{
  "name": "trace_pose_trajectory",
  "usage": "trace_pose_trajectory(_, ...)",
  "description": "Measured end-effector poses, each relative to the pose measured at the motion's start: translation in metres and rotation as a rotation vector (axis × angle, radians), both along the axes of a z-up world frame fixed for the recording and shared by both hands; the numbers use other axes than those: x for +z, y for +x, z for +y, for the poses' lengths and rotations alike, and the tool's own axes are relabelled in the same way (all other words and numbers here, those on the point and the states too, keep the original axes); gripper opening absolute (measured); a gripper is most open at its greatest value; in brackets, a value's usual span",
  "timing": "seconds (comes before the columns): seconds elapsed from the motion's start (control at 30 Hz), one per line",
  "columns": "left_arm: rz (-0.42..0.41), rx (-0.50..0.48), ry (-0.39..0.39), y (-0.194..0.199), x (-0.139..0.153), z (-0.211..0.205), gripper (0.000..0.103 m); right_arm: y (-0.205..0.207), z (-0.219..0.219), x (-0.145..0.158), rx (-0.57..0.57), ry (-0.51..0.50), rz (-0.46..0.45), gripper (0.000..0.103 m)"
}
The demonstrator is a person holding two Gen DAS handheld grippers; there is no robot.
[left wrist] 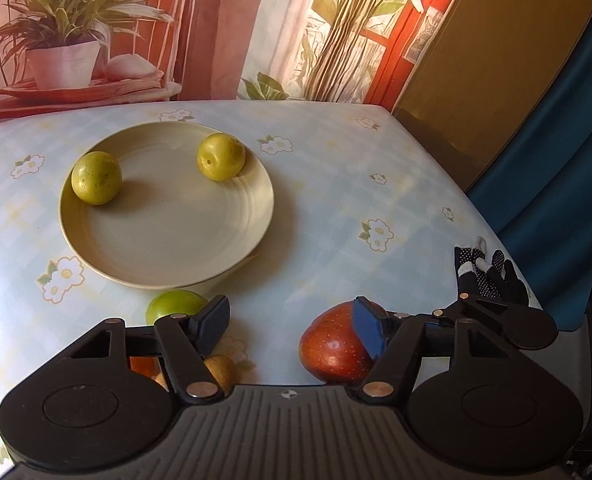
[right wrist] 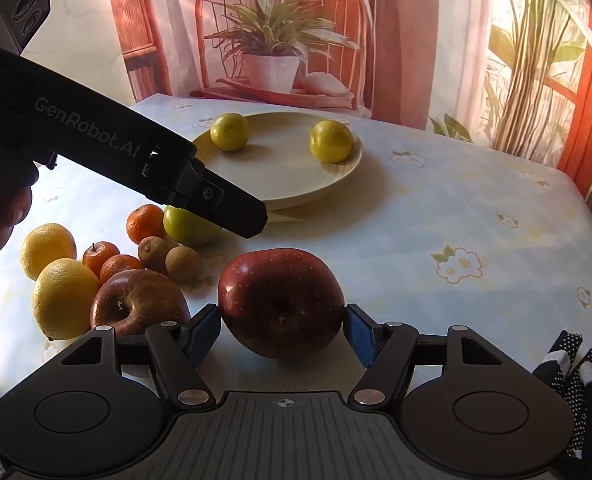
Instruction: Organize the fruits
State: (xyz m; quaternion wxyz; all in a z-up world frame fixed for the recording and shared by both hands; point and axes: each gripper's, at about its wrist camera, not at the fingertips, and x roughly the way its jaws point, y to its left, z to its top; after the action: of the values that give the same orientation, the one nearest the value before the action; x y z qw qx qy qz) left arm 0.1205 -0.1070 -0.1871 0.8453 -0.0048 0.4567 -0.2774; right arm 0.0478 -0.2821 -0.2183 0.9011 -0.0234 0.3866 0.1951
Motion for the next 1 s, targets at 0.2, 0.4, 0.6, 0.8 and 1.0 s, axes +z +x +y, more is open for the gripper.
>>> trace_pose_trajectory(0.2,0.034,-0.012,-0.02,0.004,-0.005,-0.011,0.068,0.006,-0.002,0.003,-0.017,0.011,-0.019,0.064)
trace_pose_trajectory(0.4,0.047,-0.071,-0.012,0.005,-0.012,-0.022,0.066,0.009,-0.004,0.002,-0.032,0.004,-0.023,0.063)
trace_pose_trajectory(0.6,0.084,-0.075,-0.04,0.011,-0.019,-0.026,0.063,0.005,-0.01,-0.003,-0.066,0.018,-0.02,0.063)
trace_pose_trajectory(0.8,0.117,-0.064,-0.071,0.017,-0.022,-0.027,0.063,0.009,-0.012,-0.009,-0.08,0.031,-0.005,0.063)
trace_pose_trajectory(1.0,0.134,-0.059,-0.086,0.023,-0.024,-0.031,0.063,0.016,-0.013,-0.017,-0.088,0.053,0.015,0.062)
